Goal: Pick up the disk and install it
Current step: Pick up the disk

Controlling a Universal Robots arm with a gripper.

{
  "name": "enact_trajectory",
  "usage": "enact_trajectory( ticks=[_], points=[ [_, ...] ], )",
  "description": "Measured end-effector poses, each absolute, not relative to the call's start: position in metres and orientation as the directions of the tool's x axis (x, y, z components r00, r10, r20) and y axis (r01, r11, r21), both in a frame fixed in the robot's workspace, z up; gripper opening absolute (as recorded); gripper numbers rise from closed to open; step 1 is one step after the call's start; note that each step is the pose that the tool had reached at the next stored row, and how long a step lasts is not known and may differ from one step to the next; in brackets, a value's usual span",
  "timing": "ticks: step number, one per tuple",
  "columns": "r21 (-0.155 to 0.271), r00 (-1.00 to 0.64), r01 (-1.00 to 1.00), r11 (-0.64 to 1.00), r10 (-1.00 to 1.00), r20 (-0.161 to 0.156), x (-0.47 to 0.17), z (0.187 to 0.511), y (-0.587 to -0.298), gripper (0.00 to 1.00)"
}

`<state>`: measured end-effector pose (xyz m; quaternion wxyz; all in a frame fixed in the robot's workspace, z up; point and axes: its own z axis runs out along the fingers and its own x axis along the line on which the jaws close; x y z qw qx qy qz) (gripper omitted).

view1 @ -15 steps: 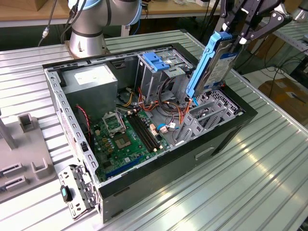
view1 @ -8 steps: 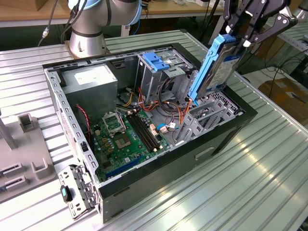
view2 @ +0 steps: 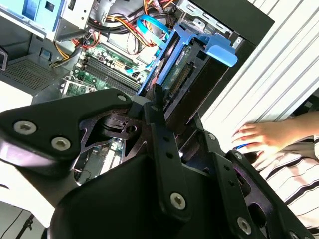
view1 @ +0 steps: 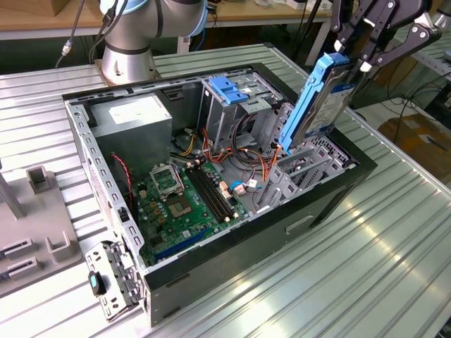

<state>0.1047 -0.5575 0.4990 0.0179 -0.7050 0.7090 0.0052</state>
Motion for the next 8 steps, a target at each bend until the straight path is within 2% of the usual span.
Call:
enact_trajectory(
  ticks=[8],
  points=[
    [-0.018, -0.005, -1.0, 0.006, -0.999, -0.033, 0.1051, 0.495, -0.5585, 0.35]
  ],
)
